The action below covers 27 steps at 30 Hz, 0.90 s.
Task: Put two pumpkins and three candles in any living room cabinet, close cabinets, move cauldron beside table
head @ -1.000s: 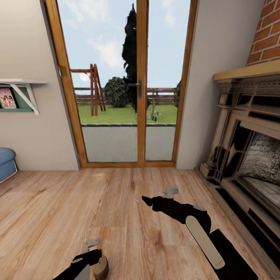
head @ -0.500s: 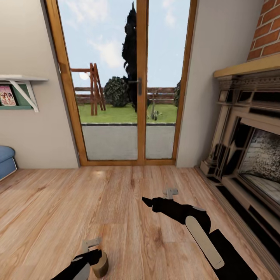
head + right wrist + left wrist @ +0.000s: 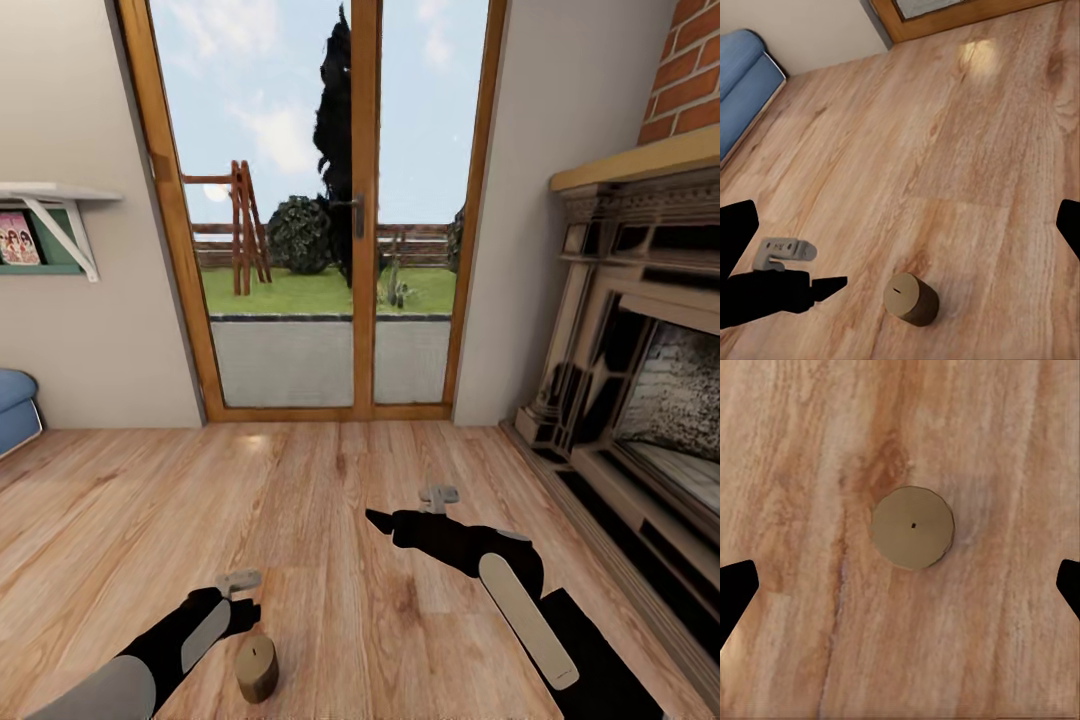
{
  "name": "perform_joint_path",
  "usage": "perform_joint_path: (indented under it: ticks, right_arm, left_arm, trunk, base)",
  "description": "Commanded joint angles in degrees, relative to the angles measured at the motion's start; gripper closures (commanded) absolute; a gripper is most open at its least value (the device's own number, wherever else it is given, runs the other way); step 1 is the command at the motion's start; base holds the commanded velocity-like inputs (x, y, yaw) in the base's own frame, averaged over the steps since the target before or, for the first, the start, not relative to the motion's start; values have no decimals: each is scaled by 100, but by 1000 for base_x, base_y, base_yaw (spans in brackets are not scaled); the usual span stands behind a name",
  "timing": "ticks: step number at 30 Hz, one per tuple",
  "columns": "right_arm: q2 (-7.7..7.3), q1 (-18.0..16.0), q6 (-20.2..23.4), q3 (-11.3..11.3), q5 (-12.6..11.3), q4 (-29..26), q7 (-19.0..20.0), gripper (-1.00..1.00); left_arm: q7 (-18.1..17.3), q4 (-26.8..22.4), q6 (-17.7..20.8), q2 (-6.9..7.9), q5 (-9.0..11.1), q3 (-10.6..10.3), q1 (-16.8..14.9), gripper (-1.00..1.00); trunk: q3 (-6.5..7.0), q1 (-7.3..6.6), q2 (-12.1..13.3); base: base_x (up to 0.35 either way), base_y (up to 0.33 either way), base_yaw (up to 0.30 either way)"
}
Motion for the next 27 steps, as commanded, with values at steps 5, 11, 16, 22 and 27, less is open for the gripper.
perform_joint_path:
  ticks: [5, 11, 16, 22, 27]
  right_arm:
    - [-10, -5, 11, 0, -53, 55, -50, -100]
    - [-46, -4, 25, -182, -376, 8, -46, -100]
    - [-25, -7, 142, -357, -658, 59, -53, -100]
    - [-22, -8, 155, -375, -680, 69, -59, -100]
    - [-22, -12, 146, -374, -651, 79, -59, -100]
  left_arm:
    - [51, -19, 87, 29, 49, -50, -20, -100]
    - [43, -70, 98, 24, 50, -51, -23, -100]
    - [36, -110, 98, 7, 65, -51, -23, -100]
    - [-2, -114, 99, 5, 71, -51, -23, -100]
    - [-371, -113, 99, 35, 57, -51, -23, -100]
  trunk:
    - [-97, 109, -205]
    - [-204, 241, -445]
    - [-298, 331, -606]
    - [-431, 346, -614]
    - [-542, 359, -621]
  base:
    - [0, 0, 0]
    - [0, 0, 0]
    - [0, 0, 0]
    - [0, 0, 0]
    - [0, 0, 0]
